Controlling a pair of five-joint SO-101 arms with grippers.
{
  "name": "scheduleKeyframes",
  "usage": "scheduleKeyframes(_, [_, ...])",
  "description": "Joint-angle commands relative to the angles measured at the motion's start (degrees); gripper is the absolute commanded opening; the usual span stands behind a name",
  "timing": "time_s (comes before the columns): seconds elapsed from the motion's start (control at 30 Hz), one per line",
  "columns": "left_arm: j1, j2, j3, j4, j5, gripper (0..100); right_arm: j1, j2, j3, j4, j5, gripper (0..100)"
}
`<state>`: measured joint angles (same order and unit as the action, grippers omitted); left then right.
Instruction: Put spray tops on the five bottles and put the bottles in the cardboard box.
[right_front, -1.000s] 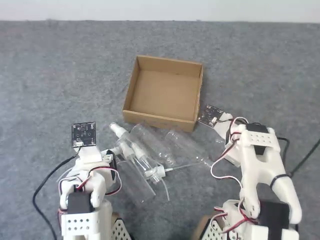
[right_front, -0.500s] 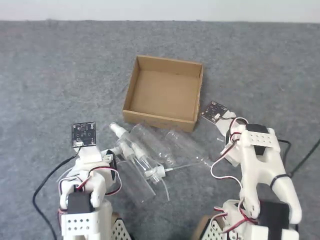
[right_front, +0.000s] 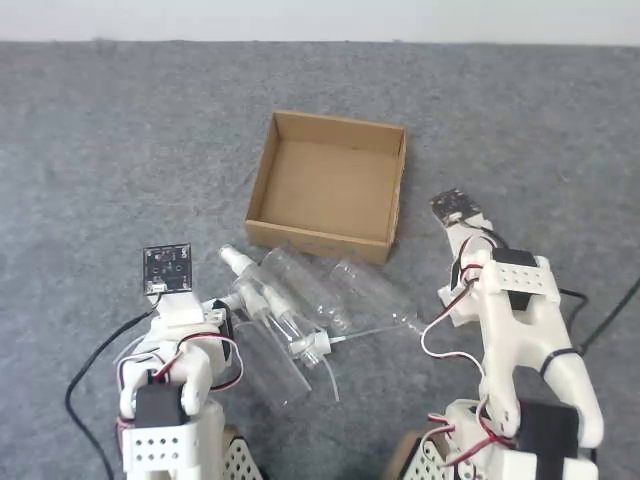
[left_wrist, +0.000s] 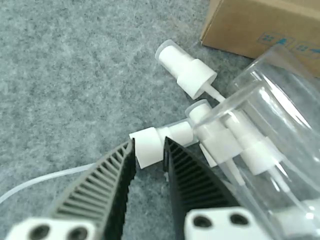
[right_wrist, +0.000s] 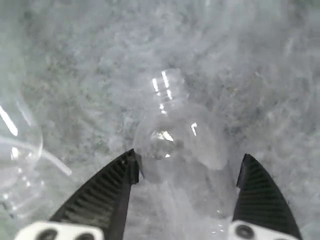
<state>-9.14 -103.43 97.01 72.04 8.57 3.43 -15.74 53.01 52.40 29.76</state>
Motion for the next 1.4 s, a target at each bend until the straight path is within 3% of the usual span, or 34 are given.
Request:
scheduleKeyframes(0.0, [0.09, -0.79, -0.48, 0.26, 0.53, 8, 0.48, -3.47, -0.70, -0.57, -6.77, 26.6])
scheduleKeyframes(0.33, [0.09, -0.79, -0.48, 0.26, 0.53, 8, 0.40, -3.03, -9.05, 10.07, 1.58, 26.8])
scheduleKeyframes(0.7, [0.09, -0.79, -0.48, 0.26, 0.53, 8, -3.38, -3.03, -9.76, 8.57, 4.84, 26.8])
scheduleKeyframes(0.9, [0.09, -0.79, -0.48, 0.26, 0.53, 8, -3.21, -1.63, -9.49, 6.29, 5.45, 26.6])
scheduleKeyframes(1.07, [0.09, -0.79, -0.48, 0.26, 0.53, 8, -2.86, 3.38, -9.85, 5.67, 10.81, 26.4])
scheduleKeyframes(1.37, [0.09, -0.79, -0.48, 0.26, 0.53, 8, -1.63, 3.47, -9.93, 4.26, 10.90, 26.3])
